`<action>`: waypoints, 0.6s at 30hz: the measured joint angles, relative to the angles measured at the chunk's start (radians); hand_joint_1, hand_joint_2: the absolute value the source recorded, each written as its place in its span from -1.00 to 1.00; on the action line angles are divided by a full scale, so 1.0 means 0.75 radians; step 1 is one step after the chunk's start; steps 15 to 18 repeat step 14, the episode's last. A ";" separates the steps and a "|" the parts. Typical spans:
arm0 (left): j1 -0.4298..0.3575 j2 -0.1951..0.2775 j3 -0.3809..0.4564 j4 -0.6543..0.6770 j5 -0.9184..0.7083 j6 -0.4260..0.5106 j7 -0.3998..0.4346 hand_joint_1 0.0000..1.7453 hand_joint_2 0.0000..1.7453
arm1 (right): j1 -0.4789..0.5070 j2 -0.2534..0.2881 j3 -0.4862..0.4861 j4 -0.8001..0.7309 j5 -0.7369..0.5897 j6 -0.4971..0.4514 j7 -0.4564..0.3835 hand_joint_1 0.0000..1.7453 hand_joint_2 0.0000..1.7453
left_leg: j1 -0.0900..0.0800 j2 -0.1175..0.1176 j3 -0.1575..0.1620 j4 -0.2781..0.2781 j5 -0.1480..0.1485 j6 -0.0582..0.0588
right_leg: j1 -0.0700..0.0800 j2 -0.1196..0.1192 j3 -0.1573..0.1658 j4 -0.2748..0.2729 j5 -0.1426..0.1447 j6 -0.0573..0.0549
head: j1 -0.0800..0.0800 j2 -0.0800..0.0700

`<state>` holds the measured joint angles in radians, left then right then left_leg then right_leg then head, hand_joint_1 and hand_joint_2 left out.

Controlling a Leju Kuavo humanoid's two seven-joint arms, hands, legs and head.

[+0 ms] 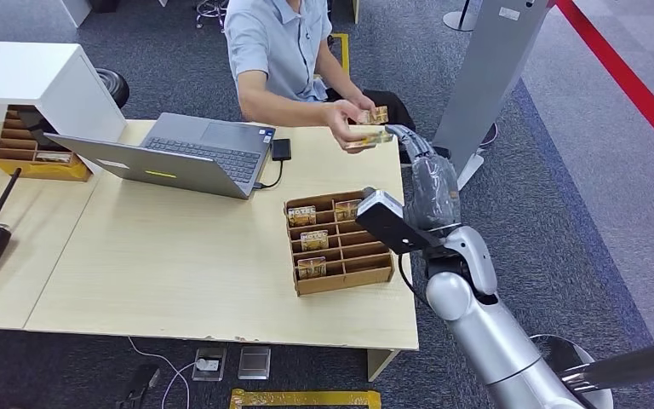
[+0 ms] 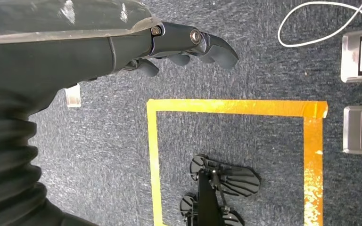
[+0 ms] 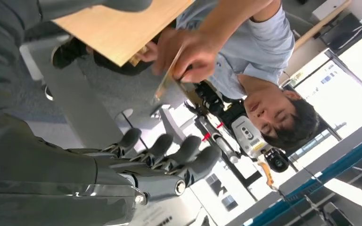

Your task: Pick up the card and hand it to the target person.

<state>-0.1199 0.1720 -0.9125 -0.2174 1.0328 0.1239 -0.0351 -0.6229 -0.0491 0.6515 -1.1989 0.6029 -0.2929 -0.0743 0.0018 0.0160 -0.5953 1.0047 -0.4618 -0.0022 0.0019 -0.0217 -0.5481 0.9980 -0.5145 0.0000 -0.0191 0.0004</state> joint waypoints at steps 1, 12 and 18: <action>0.001 0.000 0.000 0.000 0.000 0.004 0.000 -1.00 -1.00 | 0.009 -0.001 -0.001 -0.004 -0.045 0.003 -0.007 -1.00 1.00 | 0.000 0.000 0.000 0.000 0.000 0.000 | 0.000 0.000 0.000 0.000 0.000 0.000 | 0.000 0.000; 0.020 0.001 0.001 0.000 0.016 0.031 -0.005 -1.00 -1.00 | 0.226 -0.034 -0.023 -0.090 -0.548 0.175 -0.006 -1.00 1.00 | 0.000 0.000 0.000 0.000 0.000 0.000 | 0.000 0.000 0.000 0.000 0.000 0.000 | 0.000 0.000; 0.025 0.001 0.001 0.000 0.019 0.033 -0.006 -1.00 -1.00 | 0.270 -0.041 -0.031 -0.104 -0.619 0.207 0.003 -1.00 1.00 | 0.000 0.000 0.000 0.000 0.000 0.000 | 0.000 0.000 -0.001 0.000 0.000 0.000 | 0.000 0.000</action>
